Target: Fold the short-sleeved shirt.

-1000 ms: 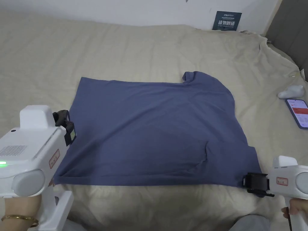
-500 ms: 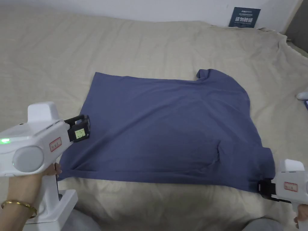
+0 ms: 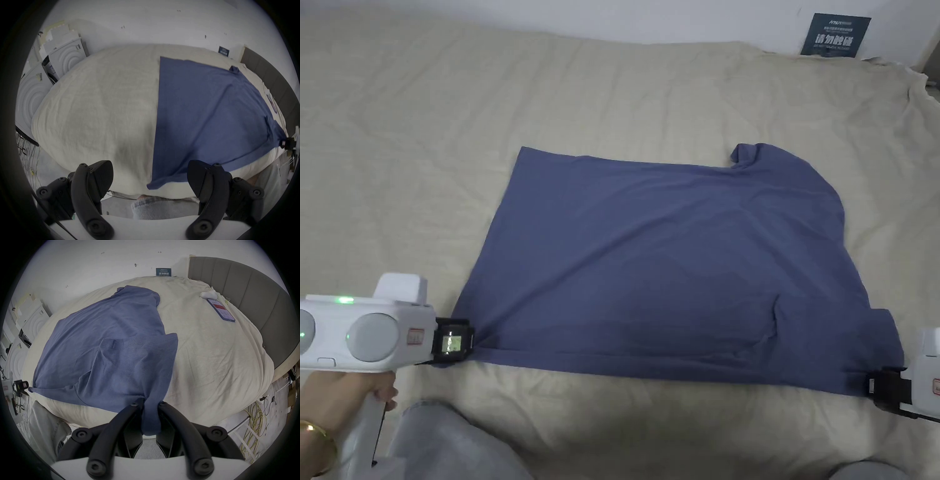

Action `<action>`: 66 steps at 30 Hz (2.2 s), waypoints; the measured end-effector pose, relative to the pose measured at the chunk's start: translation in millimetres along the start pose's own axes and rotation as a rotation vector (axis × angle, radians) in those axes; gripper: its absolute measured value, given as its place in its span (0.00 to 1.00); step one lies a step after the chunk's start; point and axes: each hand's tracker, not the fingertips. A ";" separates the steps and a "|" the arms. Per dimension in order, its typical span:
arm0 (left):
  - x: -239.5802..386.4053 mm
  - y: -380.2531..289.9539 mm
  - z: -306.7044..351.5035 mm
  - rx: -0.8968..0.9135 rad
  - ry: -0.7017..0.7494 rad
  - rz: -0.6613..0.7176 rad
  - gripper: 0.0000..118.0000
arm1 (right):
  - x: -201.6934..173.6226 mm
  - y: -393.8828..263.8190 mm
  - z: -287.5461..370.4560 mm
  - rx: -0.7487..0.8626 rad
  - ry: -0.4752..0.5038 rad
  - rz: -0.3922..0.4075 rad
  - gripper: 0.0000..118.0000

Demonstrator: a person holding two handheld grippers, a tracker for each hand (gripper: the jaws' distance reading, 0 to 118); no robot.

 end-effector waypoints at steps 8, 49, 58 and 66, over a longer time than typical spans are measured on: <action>13.4 -5.3 -13.3 -0.058 -0.091 0.014 0.13 | 0.5 -0.5 -1.7 -0.006 -0.003 -0.006 0.08; 54.9 218.7 -120.2 0.135 0.039 0.086 0.03 | -32.7 239.7 -136.4 -0.037 -0.129 -0.062 0.08; 35.0 225.5 -106.8 0.160 0.088 0.160 0.87 | -25.8 248.4 -117.6 0.032 -0.169 -0.021 0.81; 28.1 208.3 -2.3 0.436 0.032 0.103 0.92 | -25.4 230.7 9.6 0.388 -0.111 -0.009 0.83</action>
